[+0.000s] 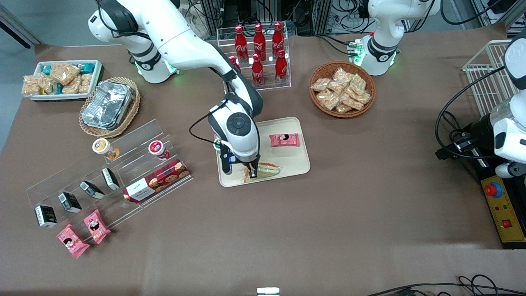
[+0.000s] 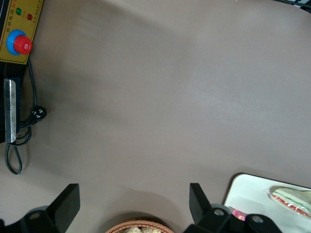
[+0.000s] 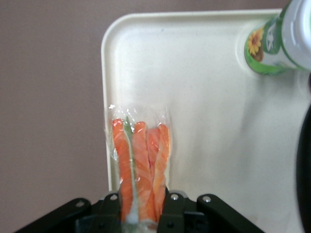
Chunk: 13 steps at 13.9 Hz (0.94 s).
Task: Place sandwich on tray
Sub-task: 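Lower the sandwich onto the tray and open the right gripper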
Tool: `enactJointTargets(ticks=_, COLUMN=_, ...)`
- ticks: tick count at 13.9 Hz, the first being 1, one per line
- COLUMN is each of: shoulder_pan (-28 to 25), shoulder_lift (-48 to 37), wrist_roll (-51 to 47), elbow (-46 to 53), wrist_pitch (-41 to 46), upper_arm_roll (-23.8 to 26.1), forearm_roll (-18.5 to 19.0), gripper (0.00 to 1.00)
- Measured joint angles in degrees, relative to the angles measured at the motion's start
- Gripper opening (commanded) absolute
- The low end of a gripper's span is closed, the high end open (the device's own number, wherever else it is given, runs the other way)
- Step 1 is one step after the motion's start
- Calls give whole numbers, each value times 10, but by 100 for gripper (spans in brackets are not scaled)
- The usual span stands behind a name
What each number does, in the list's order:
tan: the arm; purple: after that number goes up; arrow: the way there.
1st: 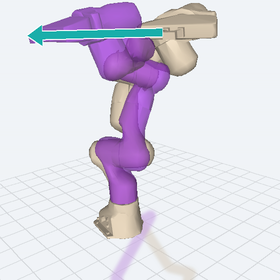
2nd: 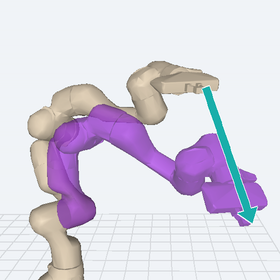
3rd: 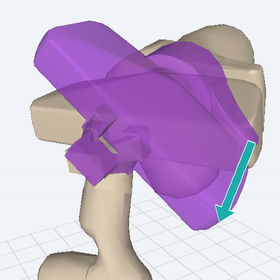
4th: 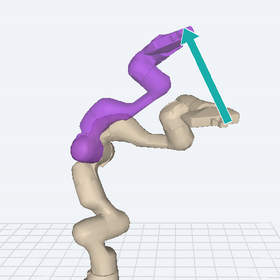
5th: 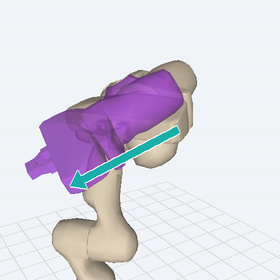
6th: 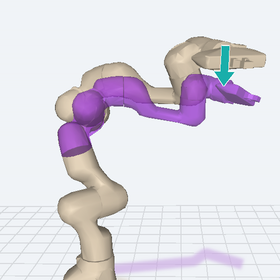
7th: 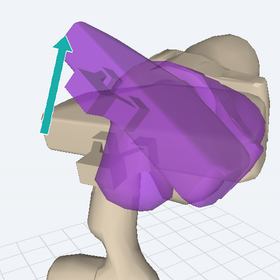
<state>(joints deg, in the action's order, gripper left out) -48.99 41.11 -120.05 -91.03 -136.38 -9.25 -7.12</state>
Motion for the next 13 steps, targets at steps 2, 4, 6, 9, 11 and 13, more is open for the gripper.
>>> enactJointTargets(ticks=2, shoulder_pan=-4, shoulder_lift=0, wrist_roll=-4, elbow=0, wrist_pitch=-1, upper_arm_roll=0, forearm_roll=0, gripper=100)
enactJointTargets(ticks=4, shoulder_pan=-5, shoulder_lift=0, wrist_roll=-5, elbow=1, wrist_pitch=-1, upper_arm_roll=0, forearm_roll=0, gripper=100)
enactJointTargets(ticks=6, shoulder_pan=-5, shoulder_lift=0, wrist_roll=-6, elbow=1, wrist_pitch=-1, upper_arm_roll=-1, forearm_roll=0, gripper=100)
enactJointTargets(ticks=9, shoulder_pan=-1, shoulder_lift=-2, wrist_roll=-6, elbow=4, wrist_pitch=2, upper_arm_roll=-3, forearm_roll=0, gripper=100)
enactJointTargets(ticks=11, shoulder_pan=3, shoulder_lift=-13, wrist_roll=-1, elbow=11, wrist_pitch=24, upper_arm_roll=-4, forearm_roll=0, gripper=100)
enactJointTargets(ticks=13, shoulder_pan=8, shoulder_lift=-36, wrist_roll=26, elbow=18, wrist_pitch=71, upper_arm_roll=-5, forearm_roll=0, gripper=100)
